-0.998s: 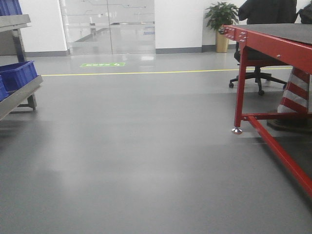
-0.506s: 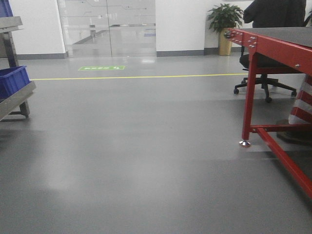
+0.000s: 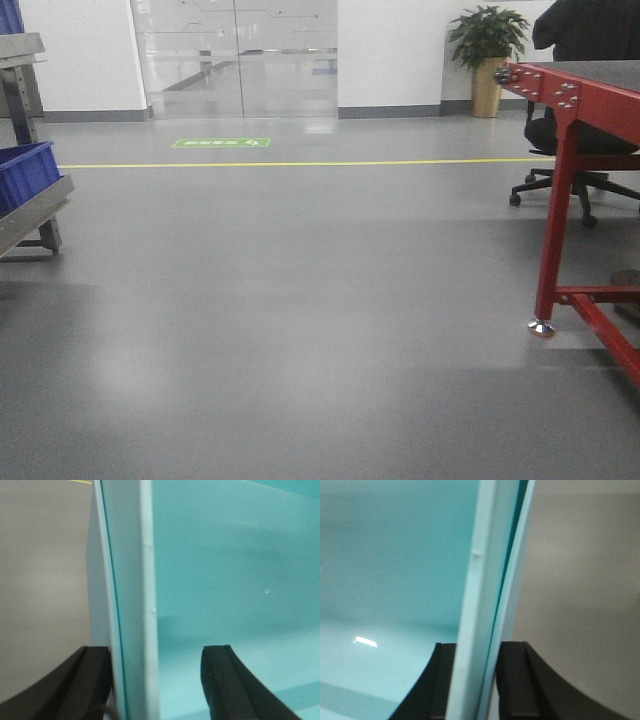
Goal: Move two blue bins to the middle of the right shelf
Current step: 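Drive across the floor holding the teal bin in both grippers, then turn and drive up to the rack of blue bins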
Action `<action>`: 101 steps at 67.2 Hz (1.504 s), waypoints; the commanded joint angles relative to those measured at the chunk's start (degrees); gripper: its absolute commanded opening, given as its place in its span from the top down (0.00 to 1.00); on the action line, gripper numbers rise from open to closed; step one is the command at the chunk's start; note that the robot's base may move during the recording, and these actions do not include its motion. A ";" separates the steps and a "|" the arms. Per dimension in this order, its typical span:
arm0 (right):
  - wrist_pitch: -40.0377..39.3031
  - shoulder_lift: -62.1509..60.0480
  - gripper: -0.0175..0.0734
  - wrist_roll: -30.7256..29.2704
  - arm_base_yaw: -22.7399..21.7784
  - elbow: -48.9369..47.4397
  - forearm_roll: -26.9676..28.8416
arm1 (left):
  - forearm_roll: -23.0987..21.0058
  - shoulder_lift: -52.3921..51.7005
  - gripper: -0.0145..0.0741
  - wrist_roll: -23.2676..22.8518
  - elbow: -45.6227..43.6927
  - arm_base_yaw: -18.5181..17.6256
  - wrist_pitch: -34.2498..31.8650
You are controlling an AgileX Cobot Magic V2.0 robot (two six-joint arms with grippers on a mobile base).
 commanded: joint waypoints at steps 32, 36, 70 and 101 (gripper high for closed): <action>-4.31 -0.81 0.98 -0.53 -0.74 -0.89 -4.55 | 0.74 -1.38 0.96 2.42 -0.99 0.18 -4.54; -4.31 -0.81 0.98 -0.53 -0.74 -0.89 -4.55 | 0.74 -1.38 0.96 2.42 -0.99 0.18 -4.54; -4.40 -0.81 0.98 -0.53 -0.74 -0.89 -4.55 | 0.74 -1.38 0.96 2.42 -0.99 0.18 -4.54; -4.40 -0.81 0.98 -0.53 -0.74 -0.89 -4.55 | 0.74 -1.38 0.96 2.42 -0.99 0.18 -4.54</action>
